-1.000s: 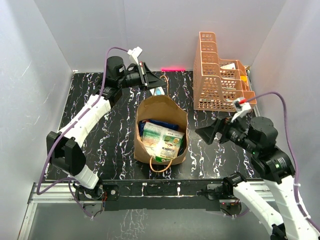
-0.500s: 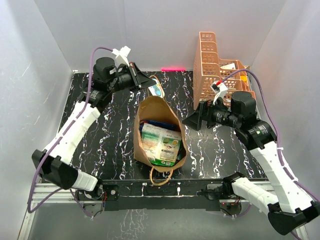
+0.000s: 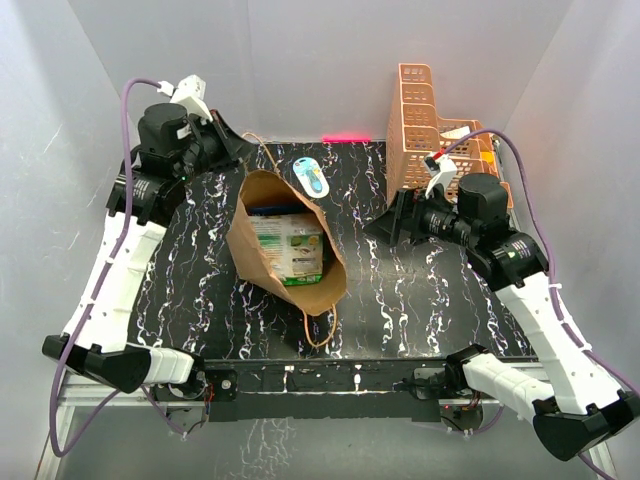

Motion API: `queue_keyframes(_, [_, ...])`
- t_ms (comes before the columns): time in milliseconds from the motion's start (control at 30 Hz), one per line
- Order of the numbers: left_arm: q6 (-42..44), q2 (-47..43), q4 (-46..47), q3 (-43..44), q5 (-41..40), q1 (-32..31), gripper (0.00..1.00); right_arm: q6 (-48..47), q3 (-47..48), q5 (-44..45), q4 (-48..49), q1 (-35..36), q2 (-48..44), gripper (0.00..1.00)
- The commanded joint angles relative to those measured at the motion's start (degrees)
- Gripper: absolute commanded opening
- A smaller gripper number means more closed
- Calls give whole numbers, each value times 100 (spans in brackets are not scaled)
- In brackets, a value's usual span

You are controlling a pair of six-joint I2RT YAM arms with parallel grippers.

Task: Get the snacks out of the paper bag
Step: Adjust the paper bag at the center of the board.

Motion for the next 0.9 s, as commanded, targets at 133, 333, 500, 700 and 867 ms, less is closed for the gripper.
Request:
queue_keyframes(133, [944,-246,-118,788,-1483,68,0,227,-157,-34,383,-19,-77,98])
queue_keyframes(333, [1091,-538,-2,383,-1796,81,0,655,-600,-526,959,75,-31,98])
queue_keyframes(500, [1055,-1087,527,-548,-413,81,0,993,-800,-127,1252,967,290,98])
queue_keyframes(700, [958,-1823,559,-1218,-89,80,0,1529,-1181,288,2007,1918,674,98])
queue_keyframes(867, [913,-2349,686,-1678,272,74,0,1933,-1461,303,2723,2456,938,98])
